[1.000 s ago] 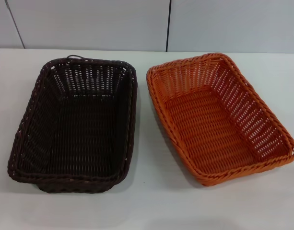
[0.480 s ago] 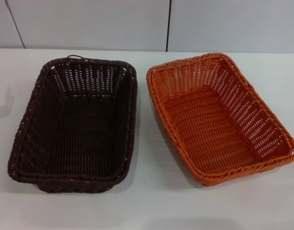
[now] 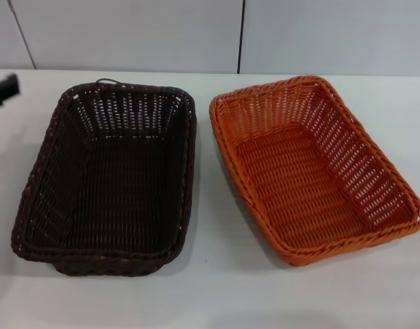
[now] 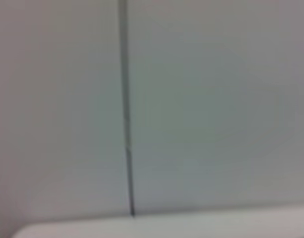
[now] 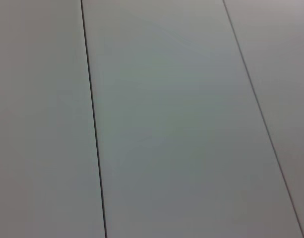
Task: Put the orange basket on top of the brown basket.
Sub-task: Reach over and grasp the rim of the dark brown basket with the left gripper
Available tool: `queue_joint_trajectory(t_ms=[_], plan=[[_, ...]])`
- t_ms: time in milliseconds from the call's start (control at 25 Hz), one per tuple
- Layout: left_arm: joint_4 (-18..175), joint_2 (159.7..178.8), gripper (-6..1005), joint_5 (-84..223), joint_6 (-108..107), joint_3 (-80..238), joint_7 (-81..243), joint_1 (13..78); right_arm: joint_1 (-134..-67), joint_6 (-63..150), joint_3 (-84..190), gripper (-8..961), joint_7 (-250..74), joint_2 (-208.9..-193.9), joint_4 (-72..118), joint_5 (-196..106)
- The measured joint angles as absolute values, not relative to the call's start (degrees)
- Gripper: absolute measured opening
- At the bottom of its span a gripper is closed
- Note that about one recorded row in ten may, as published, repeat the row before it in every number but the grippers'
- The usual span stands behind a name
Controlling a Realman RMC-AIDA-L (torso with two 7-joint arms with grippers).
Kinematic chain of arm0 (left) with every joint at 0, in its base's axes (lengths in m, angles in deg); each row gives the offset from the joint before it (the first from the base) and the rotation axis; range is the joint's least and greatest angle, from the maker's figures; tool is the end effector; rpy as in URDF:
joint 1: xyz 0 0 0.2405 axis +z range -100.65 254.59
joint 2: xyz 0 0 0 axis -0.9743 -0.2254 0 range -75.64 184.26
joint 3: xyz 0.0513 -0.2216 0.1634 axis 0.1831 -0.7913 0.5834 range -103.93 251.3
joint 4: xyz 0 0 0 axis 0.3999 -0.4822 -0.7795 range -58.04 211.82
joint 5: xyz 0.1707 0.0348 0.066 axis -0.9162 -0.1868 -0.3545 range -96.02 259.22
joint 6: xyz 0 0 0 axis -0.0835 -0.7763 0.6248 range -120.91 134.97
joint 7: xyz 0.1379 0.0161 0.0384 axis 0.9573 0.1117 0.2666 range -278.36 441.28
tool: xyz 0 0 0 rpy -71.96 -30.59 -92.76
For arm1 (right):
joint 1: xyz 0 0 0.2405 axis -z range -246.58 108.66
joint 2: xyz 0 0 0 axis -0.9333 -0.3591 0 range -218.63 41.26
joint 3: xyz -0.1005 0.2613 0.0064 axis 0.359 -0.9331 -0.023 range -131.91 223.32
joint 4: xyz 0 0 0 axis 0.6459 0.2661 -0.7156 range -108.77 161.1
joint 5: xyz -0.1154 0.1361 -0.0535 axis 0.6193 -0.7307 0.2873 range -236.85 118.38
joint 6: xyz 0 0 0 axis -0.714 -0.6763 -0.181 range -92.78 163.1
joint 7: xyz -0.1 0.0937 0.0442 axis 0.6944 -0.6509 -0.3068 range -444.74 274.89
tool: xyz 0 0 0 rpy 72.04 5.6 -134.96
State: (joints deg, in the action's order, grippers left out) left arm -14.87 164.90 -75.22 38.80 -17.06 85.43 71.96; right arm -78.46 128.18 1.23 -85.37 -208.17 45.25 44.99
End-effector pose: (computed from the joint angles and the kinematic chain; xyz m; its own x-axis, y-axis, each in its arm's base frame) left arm -0.2810 0.3370 0.0967 0.7137 0.4357 0.5484 0.6411 -0.0911 -0.7620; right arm 0.3641 0.2270 0.0532 0.6555 0.3910 -0.6461 -0.7552 0.3444 -0.5578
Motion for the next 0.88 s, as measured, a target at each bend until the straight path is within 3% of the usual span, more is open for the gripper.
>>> queue_joint_trajectory(t_ms=[40,80,200,560,880], plan=[[-14.87,164.90,724,-75.22,38.80,-17.06,85.43,71.96,-78.57,127.77,1.24,780,-85.37,-208.14,45.11,44.98],[-19.21,168.41,722,-75.33,49.29,-20.41,90.83,70.32,-78.70,127.43,1.24,780,-85.37,-208.12,45.00,45.01],[-23.74,172.43,713,-76.25,62.52,-24.09,97.24,67.36,-79.10,126.76,1.38,780,-85.36,-208.10,44.77,45.18],[-19.25,172.66,689,-80.33,73.84,-22.06,95.17,59.98,-79.21,126.67,2.81,780,-85.11,-208.07,43.87,45.01],[-14.10,172.56,667,-83.56,73.32,-22.00,93.19,57.92,-79.20,126.63,2.82,780,-85.10,-208.02,43.42,44.94]])
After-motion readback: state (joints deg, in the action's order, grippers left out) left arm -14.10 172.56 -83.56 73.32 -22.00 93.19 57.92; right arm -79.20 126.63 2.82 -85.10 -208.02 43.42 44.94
